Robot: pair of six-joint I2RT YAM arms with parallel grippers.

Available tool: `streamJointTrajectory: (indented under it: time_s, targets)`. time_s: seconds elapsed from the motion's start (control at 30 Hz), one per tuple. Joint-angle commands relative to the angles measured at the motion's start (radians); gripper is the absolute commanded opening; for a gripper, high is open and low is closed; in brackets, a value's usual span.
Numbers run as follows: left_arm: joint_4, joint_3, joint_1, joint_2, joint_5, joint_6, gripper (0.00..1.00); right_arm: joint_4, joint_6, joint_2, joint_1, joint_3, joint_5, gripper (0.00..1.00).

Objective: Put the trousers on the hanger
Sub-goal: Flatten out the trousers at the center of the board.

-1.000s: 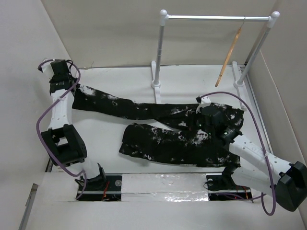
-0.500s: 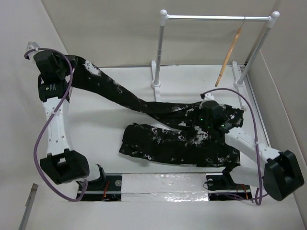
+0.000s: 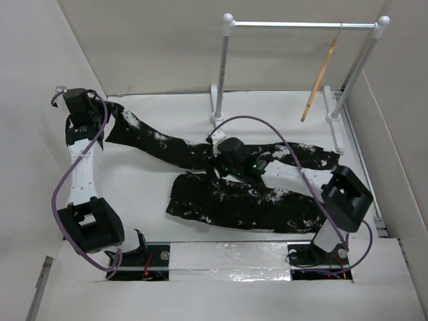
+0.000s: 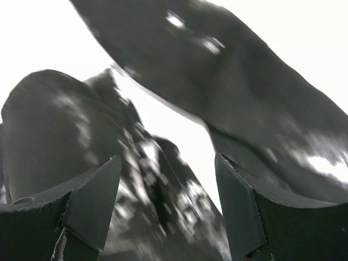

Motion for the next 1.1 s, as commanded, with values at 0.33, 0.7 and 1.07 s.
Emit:
streamJointTrajectory:
  time_s: [0.33,0.7,1.07]
  targets:
    - [0.04,0.073,0.007,-0.165,0.071,-0.023,0.0,-0.035,-0.172,0.364,0.173,0.478,0.193,0.75]
    - [0.011,0.039,0.007,-0.214,0.059,-0.014,0.0,-0.058,-0.134,0.464,0.183,0.572,0.351,0.18]
    - [0.007,-0.3,0.007,-0.211,-0.205,0.048,0.0,-0.101,-0.209,0.344,-0.039,0.613,-0.024,0.0]
